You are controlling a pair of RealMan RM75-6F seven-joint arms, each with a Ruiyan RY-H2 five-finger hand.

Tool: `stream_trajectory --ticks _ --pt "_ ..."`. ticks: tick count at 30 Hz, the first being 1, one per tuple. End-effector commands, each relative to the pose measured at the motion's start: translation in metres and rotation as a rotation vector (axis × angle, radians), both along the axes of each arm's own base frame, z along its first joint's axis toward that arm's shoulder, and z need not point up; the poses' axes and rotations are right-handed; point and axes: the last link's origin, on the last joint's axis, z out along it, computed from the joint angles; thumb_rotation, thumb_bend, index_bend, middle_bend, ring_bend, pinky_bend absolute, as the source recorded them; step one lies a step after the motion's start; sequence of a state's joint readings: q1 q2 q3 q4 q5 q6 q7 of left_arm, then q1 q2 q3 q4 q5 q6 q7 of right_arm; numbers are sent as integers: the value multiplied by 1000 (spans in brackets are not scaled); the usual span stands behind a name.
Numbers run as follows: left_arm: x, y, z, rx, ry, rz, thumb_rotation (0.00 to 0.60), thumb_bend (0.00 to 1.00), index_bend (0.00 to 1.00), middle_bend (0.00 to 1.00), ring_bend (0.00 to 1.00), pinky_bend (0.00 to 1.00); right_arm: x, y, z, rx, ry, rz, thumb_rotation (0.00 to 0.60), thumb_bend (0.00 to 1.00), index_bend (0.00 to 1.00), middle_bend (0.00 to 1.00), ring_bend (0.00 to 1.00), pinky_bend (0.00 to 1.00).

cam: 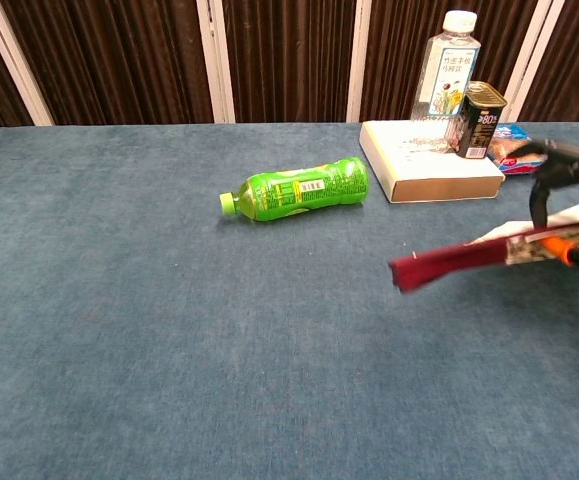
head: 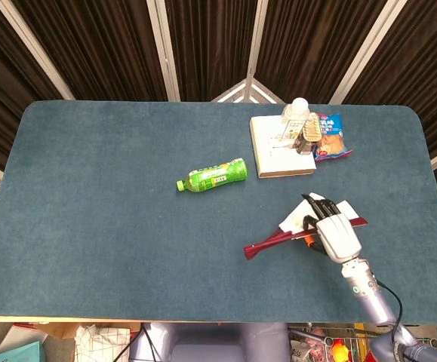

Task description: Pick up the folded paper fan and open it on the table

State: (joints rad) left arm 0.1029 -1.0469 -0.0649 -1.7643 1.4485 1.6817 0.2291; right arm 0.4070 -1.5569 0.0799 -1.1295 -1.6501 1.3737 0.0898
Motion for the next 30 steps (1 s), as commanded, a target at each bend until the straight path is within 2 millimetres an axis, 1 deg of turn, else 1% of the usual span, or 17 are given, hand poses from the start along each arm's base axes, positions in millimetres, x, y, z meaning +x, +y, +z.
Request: stream_trajectory --ticks 1,3,6,9,11,14,17,19,20,21,24,25,26,27,30 --pt "0 2 -1 -4 1 -1 600 37 160 0 0 0 18 -10 17 -16 -38 43 600 502 855 147 233 226" --pt "-1 3 -1 -8 2 -2 600 37 160 0 0 0 27 -13 25 -16 -62 57 600 502 861 147 233 226" --pt "-1 7 -3 -20 2 -9 600 37 160 0 0 0 46 -22 39 -14 -79 94 600 502 870 147 233 226" --pt "0 11 -5 -35 -4 -34 600 37 160 0 0 0 61 -31 48 -11 -74 118 600 501 870 147 233 226" --pt "-1 15 -8 -58 -23 -51 600 37 160 0 0 0 75 -40 54 -5 -68 129 600 502 875 147 233 226" --pt "-4 21 -12 -96 -40 -57 600 37 160 0 0 0 99 -51 63 -3 -58 156 600 502 882 147 234 226" --pt "-5 32 -18 -136 -58 -75 600 36 160 0 0 0 135 -63 69 4 -31 215 600 501 885 147 234 226" --pt "-5 39 -23 -158 -72 -91 600 35 161 0 0 0 154 -68 69 12 -16 239 600 501 885 147 234 226" --pt "-5 44 -26 -169 -92 -106 600 34 161 0 0 0 170 -71 68 19 -4 266 600 501 885 147 234 226" --pt "-5 47 -29 -174 -107 -113 600 33 161 0 0 0 179 -73 67 24 2 276 600 501 885 147 234 226" --pt "-4 62 -40 -199 -171 -156 600 29 165 0 0 0 214 -78 61 48 14 309 600 501 885 147 234 226" --pt "-4 66 -43 -200 -185 -164 600 27 167 0 0 0 220 -79 59 55 15 310 600 501 885 147 234 226" --pt "-3 70 -46 -200 -206 -177 600 26 168 0 0 0 231 -80 56 71 14 320 600 501 885 147 234 226" --pt "-3 72 -48 -200 -217 -184 600 24 169 0 0 0 235 -80 55 77 15 321 600 500 885 147 235 226" --pt "-2 87 -58 -183 -285 -217 600 21 173 0 0 0 260 -79 44 122 14 333 600 501 885 147 235 226"
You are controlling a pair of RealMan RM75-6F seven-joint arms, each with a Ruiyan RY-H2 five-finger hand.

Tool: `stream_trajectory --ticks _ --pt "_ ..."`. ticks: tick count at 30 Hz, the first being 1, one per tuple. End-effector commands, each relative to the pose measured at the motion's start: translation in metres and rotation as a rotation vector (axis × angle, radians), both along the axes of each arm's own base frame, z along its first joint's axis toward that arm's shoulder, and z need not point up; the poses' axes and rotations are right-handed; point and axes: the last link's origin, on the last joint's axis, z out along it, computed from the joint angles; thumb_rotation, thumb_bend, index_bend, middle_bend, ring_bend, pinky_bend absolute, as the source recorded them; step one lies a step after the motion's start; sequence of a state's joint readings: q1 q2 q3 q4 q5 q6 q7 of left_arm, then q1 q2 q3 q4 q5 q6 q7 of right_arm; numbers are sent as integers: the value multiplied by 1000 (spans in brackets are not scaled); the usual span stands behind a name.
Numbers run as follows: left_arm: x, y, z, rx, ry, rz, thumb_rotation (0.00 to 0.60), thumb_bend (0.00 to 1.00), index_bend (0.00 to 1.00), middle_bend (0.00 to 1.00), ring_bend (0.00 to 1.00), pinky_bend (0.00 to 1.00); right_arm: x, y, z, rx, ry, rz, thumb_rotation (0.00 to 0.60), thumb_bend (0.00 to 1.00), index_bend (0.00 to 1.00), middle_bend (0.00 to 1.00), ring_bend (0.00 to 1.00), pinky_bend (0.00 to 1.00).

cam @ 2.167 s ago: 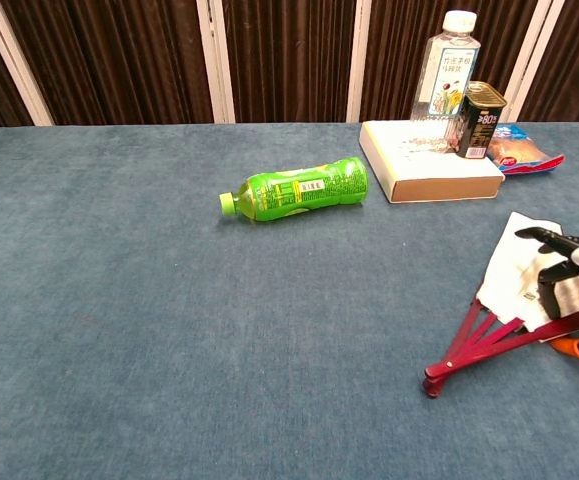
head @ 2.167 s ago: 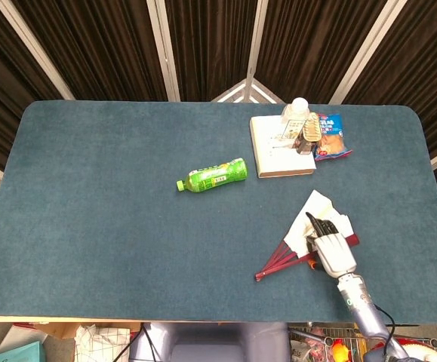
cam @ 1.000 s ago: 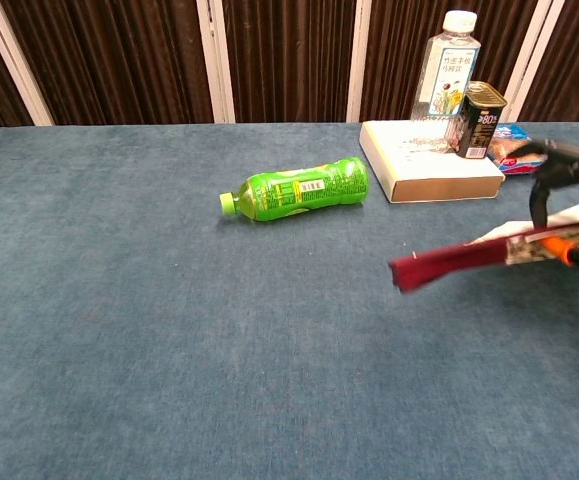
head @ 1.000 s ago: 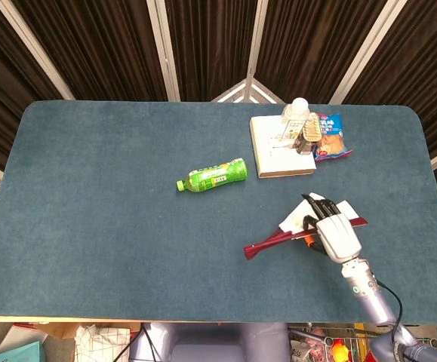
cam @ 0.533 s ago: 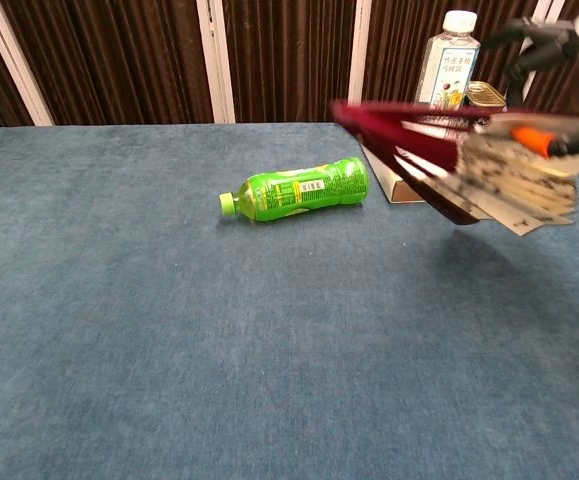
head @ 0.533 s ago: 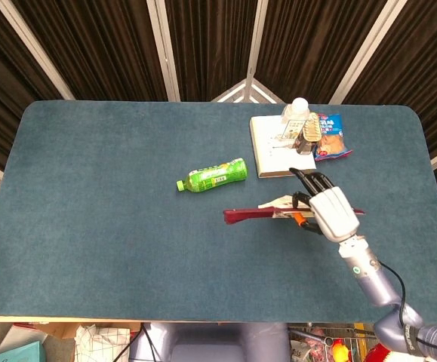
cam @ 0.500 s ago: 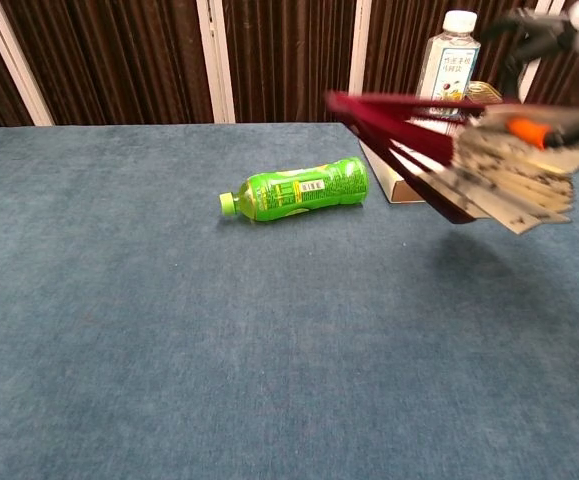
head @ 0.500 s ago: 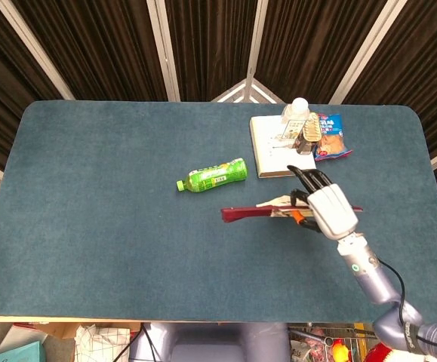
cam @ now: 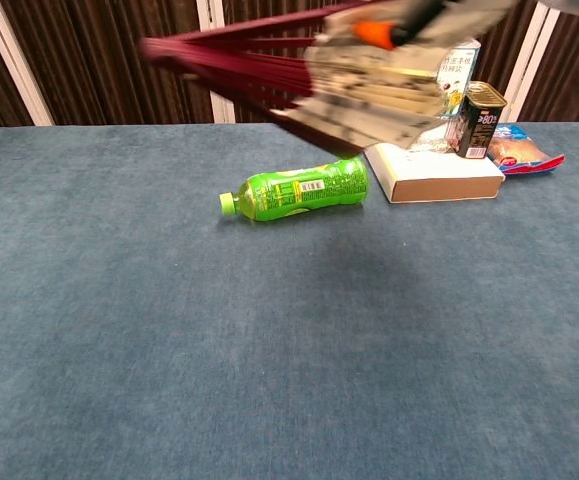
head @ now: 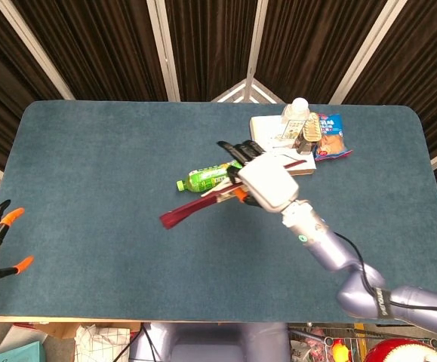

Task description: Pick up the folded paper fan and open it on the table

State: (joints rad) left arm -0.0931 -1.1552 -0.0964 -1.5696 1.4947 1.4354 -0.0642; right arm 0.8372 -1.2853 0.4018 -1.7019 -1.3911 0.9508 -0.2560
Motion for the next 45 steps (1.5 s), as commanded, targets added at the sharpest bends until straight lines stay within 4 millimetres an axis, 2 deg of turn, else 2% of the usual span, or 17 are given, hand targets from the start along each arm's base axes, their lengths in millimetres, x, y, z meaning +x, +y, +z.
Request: stream_trajectory --ticks 1,5,11,18,25,28,35,45 --pt "2 20 -13 8 -75 -37 600 20 173 0 0 0 38 2 -13 56 -5 24 600 501 885 147 235 226" --pt "6 33 -29 -11 -126 -65 600 18 173 0 0 0 58 7 -25 91 -18 21 600 501 885 147 235 226" --pt "18 50 -56 -61 -162 -111 600 15 173 0 0 0 69 12 -28 95 -21 13 600 500 885 147 234 226" --pt "59 77 -104 -80 -291 -240 600 15 173 0 0 0 76 16 -17 97 -69 -9 600 501 886 147 235 226" --pt "101 96 -147 -145 -502 -277 600 14 184 0 0 0 77 18 -11 100 -75 -21 600 501 891 147 235 226" --pt "120 100 -159 -164 -614 -298 600 14 190 0 0 0 77 20 -11 105 -78 -23 600 501 894 147 235 226" --pt "149 109 -176 -195 -801 -331 600 22 241 23 0 9 73 21 -9 105 -73 -33 600 501 894 147 235 226" --pt "181 118 -192 -220 -838 -390 600 129 304 70 0 9 74 26 -11 127 -76 -25 600 501 894 147 235 226"
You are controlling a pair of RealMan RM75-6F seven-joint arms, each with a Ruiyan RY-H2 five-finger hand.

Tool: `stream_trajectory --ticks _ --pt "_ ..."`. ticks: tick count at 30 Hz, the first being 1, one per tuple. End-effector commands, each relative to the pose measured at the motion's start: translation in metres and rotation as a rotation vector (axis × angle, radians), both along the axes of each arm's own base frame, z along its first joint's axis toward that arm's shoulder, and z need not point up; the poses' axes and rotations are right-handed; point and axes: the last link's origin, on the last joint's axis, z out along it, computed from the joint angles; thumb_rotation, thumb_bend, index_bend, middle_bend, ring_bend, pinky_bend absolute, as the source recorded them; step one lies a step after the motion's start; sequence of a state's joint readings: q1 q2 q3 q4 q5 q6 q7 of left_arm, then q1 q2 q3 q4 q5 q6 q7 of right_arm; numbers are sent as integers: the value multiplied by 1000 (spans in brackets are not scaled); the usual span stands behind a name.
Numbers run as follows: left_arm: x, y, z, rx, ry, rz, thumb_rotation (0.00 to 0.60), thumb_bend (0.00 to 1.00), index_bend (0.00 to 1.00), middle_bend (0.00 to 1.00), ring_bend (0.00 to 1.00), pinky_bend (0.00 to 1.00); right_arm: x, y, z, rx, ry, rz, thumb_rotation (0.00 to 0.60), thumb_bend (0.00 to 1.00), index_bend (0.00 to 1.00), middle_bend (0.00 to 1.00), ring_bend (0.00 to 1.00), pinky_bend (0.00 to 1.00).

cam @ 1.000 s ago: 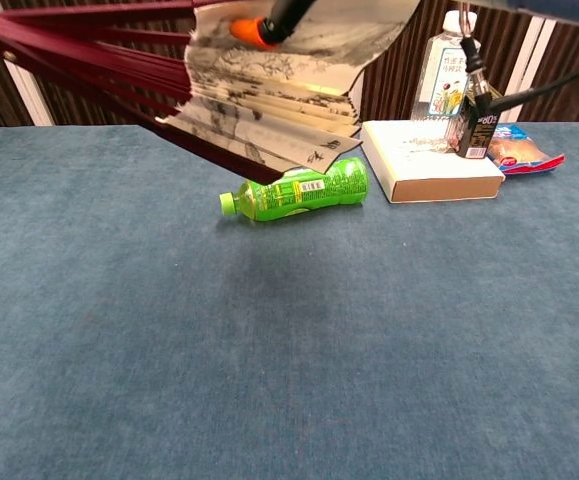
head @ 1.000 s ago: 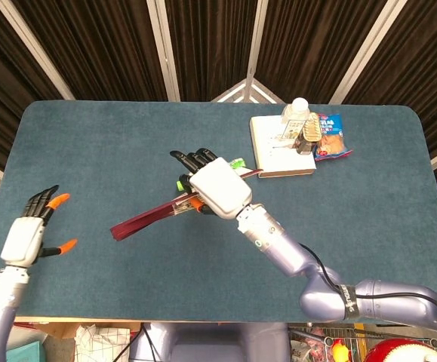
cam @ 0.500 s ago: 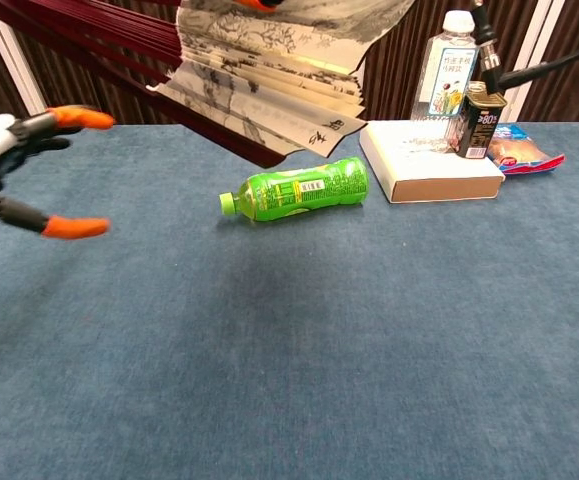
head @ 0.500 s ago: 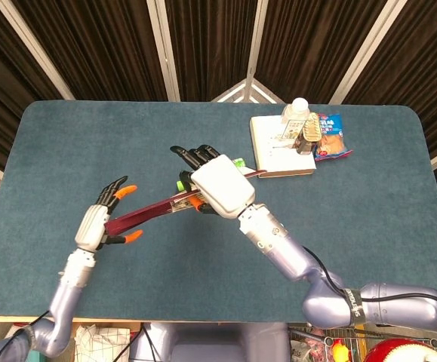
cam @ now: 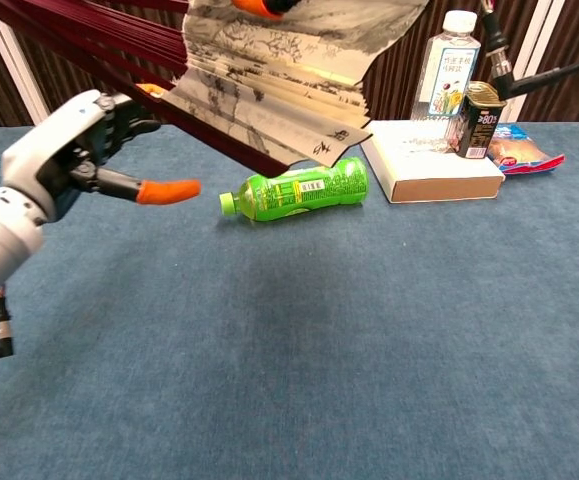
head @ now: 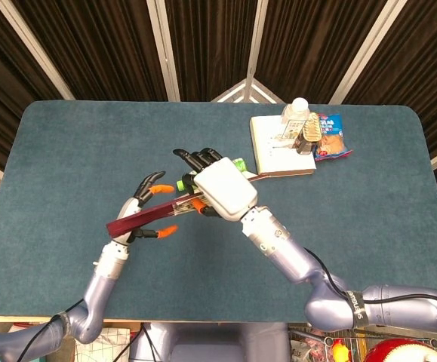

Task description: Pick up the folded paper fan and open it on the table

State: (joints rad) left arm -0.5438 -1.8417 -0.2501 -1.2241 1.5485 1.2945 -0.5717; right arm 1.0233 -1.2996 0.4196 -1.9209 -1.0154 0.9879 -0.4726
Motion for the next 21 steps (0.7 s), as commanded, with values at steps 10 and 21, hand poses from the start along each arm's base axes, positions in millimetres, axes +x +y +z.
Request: stream_trajectory --ticks 10,21 --pt "31 7 -27 -44 -34 -8 600 173 370 121 0 22 8 11 2 39 -31 18 600 501 894 147 235 226" --pt "34 12 -22 33 -69 30 600 504 736 341 0 143 3 11 12 32 -50 0 600 501 894 147 235 226"
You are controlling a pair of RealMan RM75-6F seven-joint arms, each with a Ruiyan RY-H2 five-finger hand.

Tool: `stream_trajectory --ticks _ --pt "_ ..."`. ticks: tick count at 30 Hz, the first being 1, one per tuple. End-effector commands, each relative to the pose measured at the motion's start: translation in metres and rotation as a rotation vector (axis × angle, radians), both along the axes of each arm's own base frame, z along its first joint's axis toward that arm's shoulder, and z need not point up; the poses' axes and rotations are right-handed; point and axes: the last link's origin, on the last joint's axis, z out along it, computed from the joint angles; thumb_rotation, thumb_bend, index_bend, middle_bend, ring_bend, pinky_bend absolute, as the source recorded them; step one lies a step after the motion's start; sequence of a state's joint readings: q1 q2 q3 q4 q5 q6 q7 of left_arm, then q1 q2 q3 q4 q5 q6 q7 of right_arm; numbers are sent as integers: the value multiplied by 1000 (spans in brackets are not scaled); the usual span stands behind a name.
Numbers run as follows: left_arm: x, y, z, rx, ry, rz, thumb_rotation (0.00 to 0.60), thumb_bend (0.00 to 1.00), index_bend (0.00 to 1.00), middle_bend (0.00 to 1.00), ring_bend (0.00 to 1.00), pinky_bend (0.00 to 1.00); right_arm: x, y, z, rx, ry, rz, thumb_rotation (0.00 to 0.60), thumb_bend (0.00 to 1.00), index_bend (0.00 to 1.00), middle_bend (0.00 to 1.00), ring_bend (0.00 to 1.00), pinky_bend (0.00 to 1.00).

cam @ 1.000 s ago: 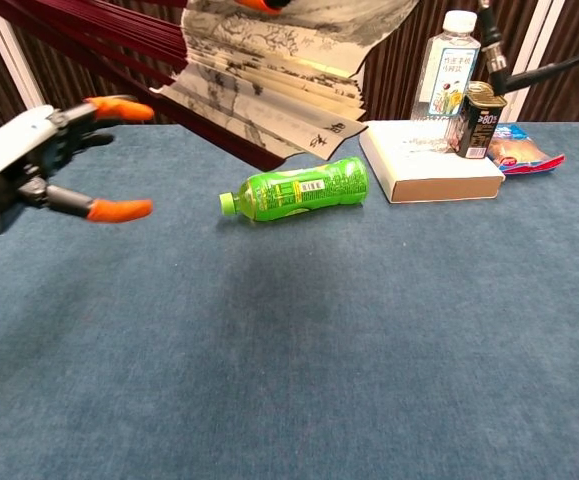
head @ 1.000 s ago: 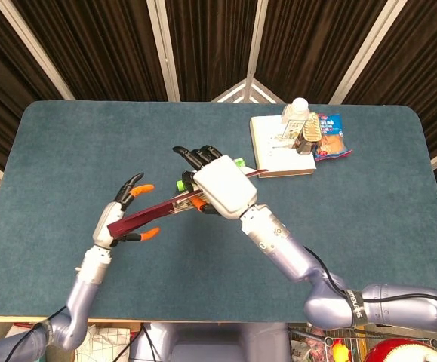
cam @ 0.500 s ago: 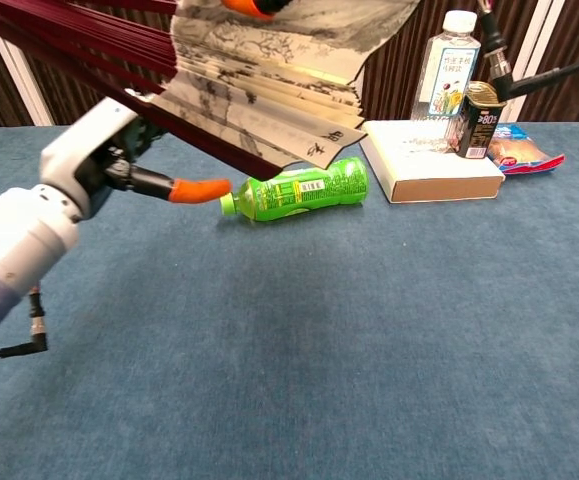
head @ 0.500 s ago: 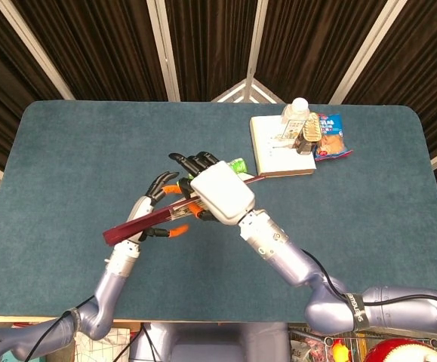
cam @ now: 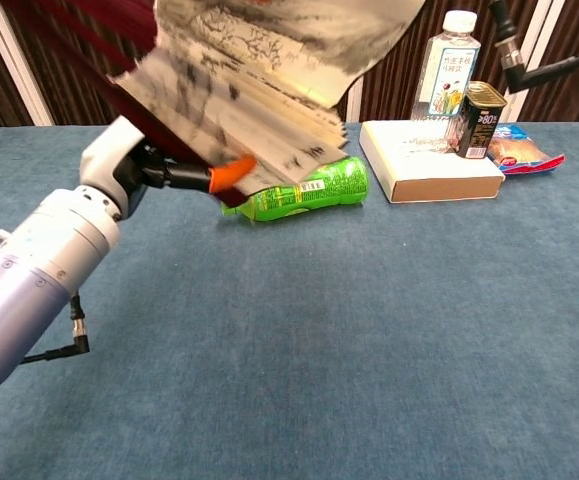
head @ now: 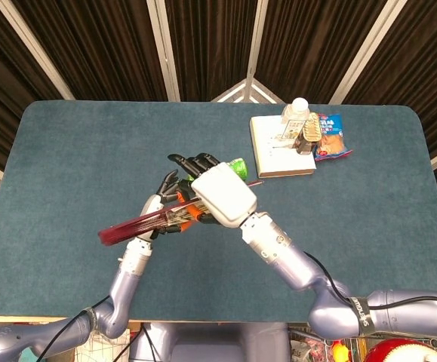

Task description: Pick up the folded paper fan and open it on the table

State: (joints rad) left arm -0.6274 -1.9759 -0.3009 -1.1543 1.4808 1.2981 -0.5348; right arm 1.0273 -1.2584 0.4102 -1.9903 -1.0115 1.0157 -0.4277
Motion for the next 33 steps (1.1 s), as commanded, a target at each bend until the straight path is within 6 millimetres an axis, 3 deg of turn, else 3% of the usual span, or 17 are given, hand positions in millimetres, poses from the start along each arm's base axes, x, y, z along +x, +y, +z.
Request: stream_trajectory --ticks 1,18,33 --pt "-5 2 6 31 -4 19 600 514 747 346 0 143 -3 -1 4 -6 -4 -9 600 501 894 147 235 226" --pt "-70 20 54 202 196 46 600 513 731 328 0 141 -41 -23 19 -51 -1 -103 600 501 894 147 235 226" --pt "-106 12 103 419 311 6 600 509 726 319 0 139 -75 -29 13 -53 13 -139 600 501 894 147 234 226"
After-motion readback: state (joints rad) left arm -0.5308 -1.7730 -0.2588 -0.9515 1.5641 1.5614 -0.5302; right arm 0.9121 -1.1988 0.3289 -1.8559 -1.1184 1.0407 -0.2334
